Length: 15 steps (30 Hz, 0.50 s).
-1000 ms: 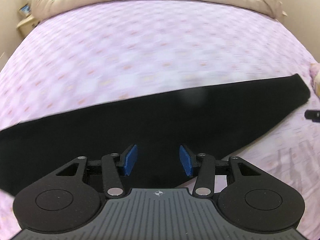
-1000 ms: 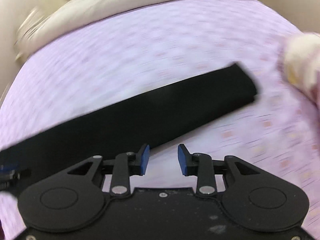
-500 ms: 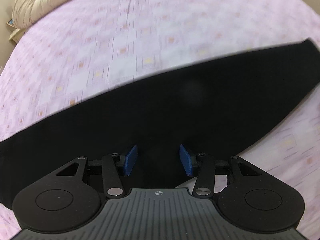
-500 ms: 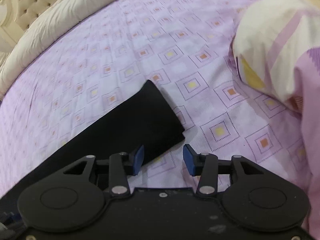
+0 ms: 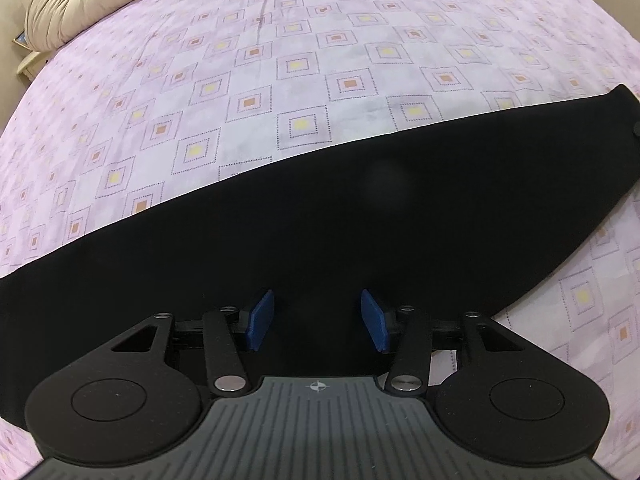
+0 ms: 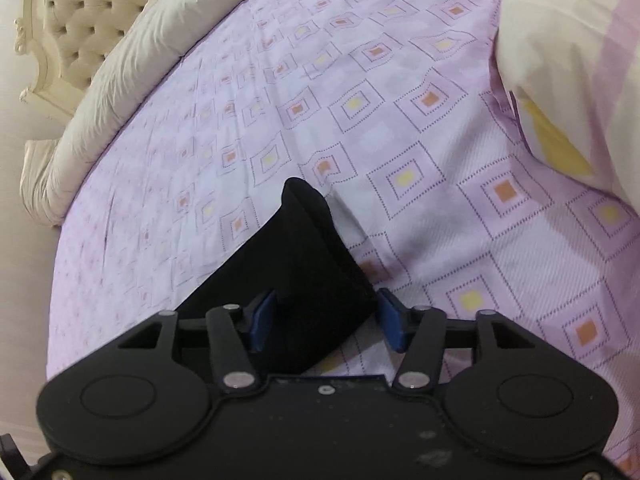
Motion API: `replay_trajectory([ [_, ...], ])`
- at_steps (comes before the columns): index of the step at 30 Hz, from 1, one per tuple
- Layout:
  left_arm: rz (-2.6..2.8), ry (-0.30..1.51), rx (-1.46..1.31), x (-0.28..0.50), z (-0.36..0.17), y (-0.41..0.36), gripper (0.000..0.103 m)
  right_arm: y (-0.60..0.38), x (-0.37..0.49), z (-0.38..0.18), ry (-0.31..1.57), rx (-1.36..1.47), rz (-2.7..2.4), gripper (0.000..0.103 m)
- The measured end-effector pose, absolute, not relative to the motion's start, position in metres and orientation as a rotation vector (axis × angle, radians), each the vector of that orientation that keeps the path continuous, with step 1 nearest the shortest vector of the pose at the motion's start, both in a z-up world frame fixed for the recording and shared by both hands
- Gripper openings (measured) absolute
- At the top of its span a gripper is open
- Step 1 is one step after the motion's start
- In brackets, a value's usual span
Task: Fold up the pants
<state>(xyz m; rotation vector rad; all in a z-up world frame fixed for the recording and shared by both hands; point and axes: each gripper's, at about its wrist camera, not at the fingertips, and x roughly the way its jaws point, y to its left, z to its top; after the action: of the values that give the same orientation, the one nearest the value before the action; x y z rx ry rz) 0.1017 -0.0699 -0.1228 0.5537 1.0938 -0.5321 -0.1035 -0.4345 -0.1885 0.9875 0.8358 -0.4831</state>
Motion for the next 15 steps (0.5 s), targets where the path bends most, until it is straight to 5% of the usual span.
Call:
replay_trajectory([
  [4,-0.521,1.11,0.539,0.102,-0.109,-0.077,0.037,-0.422,-0.093,-0.169,0.849,0.917,-0.461,0.021],
  [15,-0.747,1.016,0.524,0.09,-0.098,-0.179,0.037,-0.388,-0.078,-0.079,0.816,0.679,-0.412,0.021],
])
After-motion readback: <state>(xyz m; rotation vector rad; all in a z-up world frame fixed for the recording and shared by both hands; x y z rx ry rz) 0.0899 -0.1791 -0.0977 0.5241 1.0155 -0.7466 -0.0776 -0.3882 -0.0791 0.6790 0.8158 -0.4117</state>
